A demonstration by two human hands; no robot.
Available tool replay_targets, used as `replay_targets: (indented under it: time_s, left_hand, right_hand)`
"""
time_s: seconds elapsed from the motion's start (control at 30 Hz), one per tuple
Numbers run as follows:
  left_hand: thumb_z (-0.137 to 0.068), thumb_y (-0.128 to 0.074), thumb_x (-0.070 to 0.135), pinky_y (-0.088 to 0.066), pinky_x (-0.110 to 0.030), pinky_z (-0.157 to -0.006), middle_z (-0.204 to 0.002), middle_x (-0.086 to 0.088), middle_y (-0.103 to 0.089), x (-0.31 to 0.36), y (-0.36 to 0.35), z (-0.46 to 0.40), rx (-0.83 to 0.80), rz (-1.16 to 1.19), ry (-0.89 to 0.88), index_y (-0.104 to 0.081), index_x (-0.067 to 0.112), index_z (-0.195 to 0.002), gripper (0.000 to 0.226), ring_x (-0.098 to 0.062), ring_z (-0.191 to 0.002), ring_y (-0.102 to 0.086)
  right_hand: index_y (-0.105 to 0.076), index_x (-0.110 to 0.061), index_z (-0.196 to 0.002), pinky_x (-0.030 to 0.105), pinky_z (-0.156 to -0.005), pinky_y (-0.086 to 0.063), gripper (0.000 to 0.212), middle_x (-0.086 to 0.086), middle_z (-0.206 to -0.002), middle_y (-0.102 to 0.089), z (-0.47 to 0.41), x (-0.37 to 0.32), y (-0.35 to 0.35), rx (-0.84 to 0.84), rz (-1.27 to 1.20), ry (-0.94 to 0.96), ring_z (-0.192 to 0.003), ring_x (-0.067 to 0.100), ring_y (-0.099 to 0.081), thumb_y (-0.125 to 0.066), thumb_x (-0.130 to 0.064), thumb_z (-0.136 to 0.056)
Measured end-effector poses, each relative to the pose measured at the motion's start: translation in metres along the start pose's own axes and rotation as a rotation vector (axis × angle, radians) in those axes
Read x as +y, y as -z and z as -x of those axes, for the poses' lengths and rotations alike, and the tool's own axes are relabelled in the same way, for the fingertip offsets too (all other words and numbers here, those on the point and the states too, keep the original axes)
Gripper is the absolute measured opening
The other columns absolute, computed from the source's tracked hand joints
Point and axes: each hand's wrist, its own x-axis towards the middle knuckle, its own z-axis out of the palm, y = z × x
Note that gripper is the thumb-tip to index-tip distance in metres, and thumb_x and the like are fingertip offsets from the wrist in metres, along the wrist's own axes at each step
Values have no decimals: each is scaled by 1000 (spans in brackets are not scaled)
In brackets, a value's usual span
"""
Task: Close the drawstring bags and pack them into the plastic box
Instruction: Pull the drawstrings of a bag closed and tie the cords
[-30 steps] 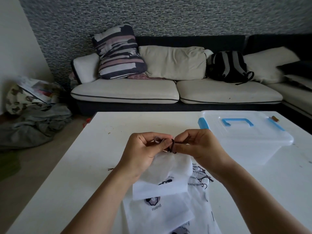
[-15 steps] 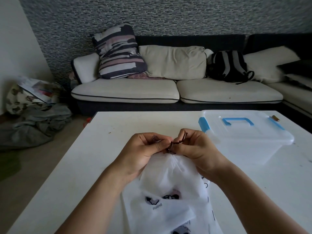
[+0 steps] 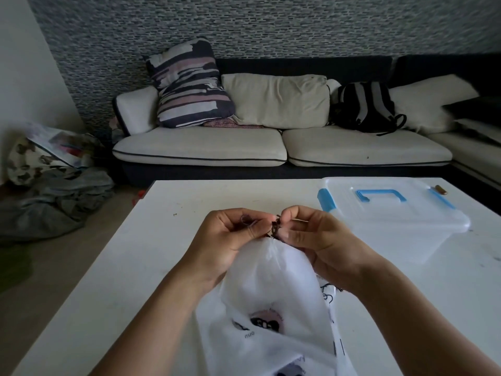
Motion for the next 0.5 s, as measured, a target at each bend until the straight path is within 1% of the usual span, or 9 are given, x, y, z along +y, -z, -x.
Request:
replay_targets:
  time_s: [0.07, 0.17, 0.27, 0.3, 0.37, 0.43, 0.5]
  left_hand:
    - [-66, -75, 16, -57, -25, -74, -80, -7, -76, 0, -1, 1, -32, 50, 15, -82, 16, -77, 13, -17, -76, -72]
    - [-66, -73, 13, -57, -24, -71, -79, -8, -76, 0, -5, 3, -56, 135, 26, -81, 14, -76, 12, -18, -75, -73]
    - [-64, -75, 15, -57, -24, -73, -82, -7, -76, -1, -5, 3, -53, 144, 18, -81, 15, -76, 14, -17, -78, -72]
    - [-64, -75, 16, -56, -23, -73, -82, -6, -77, -1, -5, 3, -53, 130, 6, -81, 15, -76, 13, -17, -78, -72]
    - [-65, -76, 18, -56, -24, -75, -83, -7, -77, -1, -4, 3, -67, 86, -28, -81, 16, -77, 13, -18, -81, -73]
    - [-65, -78, 23, -56, -25, -77, -85, -8, -77, -3, -3, 3, -71, 40, -52, -81, 17, -77, 14, -19, -83, -73]
    - [-64, -78, 25, -55, -25, -77, -85, -8, -77, -4, -3, 2, -54, 5, -58, -82, 19, -78, 16, -18, -83, -73]
  right_hand:
    - [-64, -6, -93, 27, -71, -59, 18, 14, -85, -67, 2, 0, 1, -67, -35, -26, -77, 22, -68, -65, 9, -83]
    - [-60, -7, -102, 28, -78, -57, 20, 15, -92, -61, 4, -2, -2, -122, -45, -35, -87, 25, -63, -62, 3, -85]
    - [-59, -8, -103, 34, -78, -58, 19, 16, -95, -62, 4, -1, -4, -187, -147, -67, -85, 28, -64, -59, 3, -88]
    - [-59, -8, -103, 35, -78, -57, 19, 17, -96, -61, 4, -1, -4, -185, -148, -69, -85, 29, -63, -60, 4, -88]
    - [-60, -5, -103, 34, -78, -57, 20, 18, -94, -61, 4, 0, -5, -135, -55, -48, -86, 30, -62, -62, 8, -87]
    - [-62, -2, -99, 31, -78, -59, 21, 17, -89, -64, 3, -1, -6, -77, 77, 5, -87, 31, -63, -63, 12, -83]
    - [-64, -1, -98, 34, -76, -57, 24, 22, -90, -65, 1, -1, -7, -21, 208, 66, -85, 34, -61, -65, 16, -82]
